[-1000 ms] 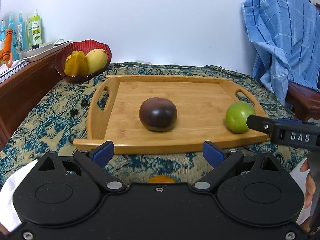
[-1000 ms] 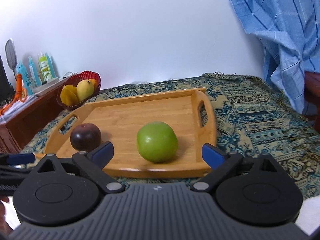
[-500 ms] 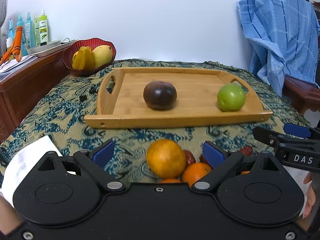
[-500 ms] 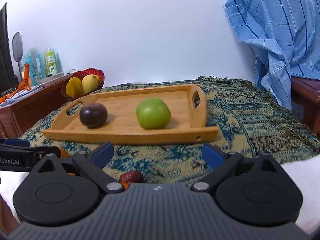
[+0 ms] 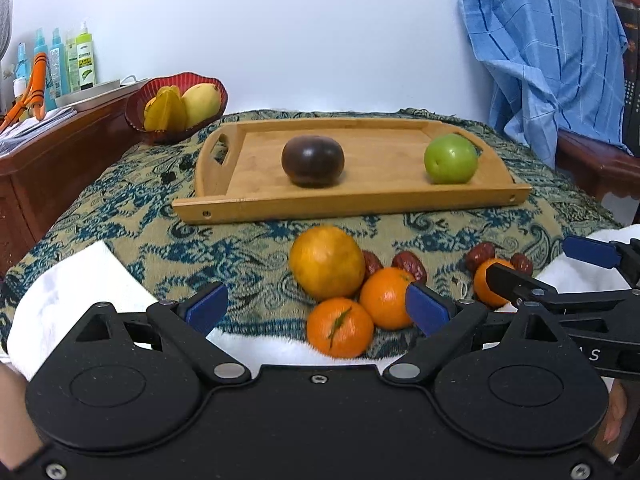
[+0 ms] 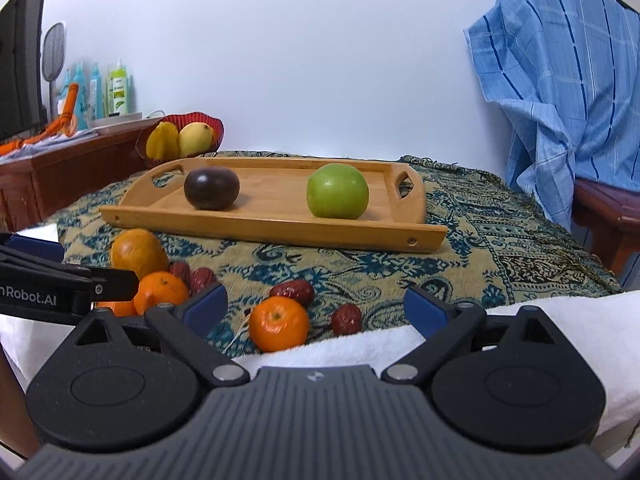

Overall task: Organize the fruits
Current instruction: 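Move the left tool down to the mandarin beside the large orange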

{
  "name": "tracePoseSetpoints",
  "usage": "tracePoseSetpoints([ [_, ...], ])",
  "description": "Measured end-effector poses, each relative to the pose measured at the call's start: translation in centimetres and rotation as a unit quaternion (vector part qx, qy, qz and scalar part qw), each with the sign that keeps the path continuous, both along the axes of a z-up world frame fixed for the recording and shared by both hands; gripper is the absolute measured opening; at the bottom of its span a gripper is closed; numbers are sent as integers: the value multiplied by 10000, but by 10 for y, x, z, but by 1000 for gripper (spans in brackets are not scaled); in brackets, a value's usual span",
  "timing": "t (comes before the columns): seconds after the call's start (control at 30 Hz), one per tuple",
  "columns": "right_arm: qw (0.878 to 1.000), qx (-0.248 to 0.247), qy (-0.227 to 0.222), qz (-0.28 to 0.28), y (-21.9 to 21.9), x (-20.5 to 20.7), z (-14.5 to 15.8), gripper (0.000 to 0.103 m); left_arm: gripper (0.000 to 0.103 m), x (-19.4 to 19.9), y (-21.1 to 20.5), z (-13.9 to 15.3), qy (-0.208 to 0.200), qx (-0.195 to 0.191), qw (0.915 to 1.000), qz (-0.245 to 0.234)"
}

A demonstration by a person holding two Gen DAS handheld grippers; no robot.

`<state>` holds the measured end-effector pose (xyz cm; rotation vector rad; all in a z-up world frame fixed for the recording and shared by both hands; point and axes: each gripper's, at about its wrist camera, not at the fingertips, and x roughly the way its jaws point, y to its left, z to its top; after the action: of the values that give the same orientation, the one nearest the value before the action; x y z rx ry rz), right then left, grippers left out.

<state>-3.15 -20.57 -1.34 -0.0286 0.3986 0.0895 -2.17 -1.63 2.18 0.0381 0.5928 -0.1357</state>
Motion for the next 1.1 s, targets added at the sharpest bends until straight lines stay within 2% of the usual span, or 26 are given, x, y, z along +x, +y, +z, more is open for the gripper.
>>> tracePoseSetpoints([
  [0.2,9999,-140,-69,-20,5,-7,-4,100,95,-5,6,-4,27,-113,9999,20],
  [0.27,9998,-187,-91,-24,7,-9,-5,100,92,-8,8,-4,-7,-129,9999,41],
  [0.4,9994,-316,-106,95,13,-13,-7,96,84,-14,8,-6,-101,-63,9999,75],
  [0.53,9990,-375,-138,222,19,-17,-8,93,68,-17,10,-8,-65,-106,9999,56],
  [0.63,9990,-348,-117,274,21,-19,-9,90,62,-18,12,-9,-11,-154,9999,74],
  [0.77,9989,-333,-121,316,22,-19,-9,85,60,-18,12,-10,-5,-138,9999,57],
  [0.9,9986,-363,-111,380,24,-20,-9,78,49,-19,9,-11,-4,-76,10000,-59],
  [1.1,9980,-436,-107,434,28,-19,-10,69,43,-18,3,-13,-8,-29,9998,-215],
])
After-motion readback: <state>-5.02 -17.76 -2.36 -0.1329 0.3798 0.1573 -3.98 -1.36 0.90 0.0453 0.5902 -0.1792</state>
